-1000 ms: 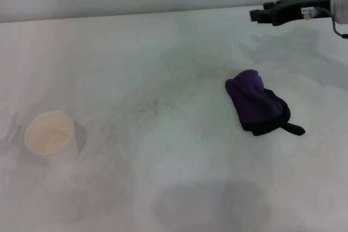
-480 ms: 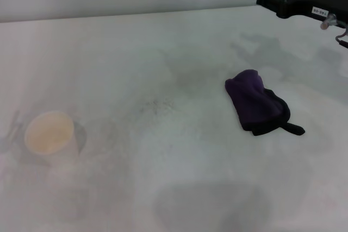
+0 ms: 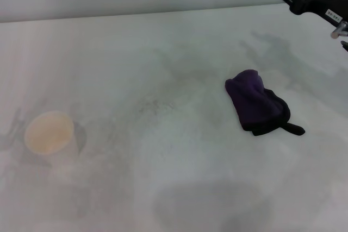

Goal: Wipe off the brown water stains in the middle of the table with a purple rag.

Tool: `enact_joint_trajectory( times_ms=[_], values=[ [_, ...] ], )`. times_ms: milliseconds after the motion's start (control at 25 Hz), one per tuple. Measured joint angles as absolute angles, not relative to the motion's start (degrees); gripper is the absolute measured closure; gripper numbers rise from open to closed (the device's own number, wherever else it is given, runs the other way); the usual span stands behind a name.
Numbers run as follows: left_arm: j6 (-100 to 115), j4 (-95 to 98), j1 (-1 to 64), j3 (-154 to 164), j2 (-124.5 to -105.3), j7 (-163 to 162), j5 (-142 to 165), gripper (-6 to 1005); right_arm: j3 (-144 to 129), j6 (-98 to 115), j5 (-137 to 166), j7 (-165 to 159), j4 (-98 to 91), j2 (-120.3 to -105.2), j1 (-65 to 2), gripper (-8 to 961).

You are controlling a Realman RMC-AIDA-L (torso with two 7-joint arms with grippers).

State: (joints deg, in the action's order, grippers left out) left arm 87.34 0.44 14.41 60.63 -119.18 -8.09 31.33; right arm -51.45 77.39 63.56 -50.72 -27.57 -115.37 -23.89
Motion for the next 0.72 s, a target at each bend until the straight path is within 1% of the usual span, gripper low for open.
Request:
enact_joint_trajectory(
  times_ms=[720],
  values=[
    [87.3,0.4,14.4,60.6,-119.29,-8.1,31.3,106,-51.2,77.4,61.2,-44.4,-24.3,-115.49,-23.8,532]
  ],
)
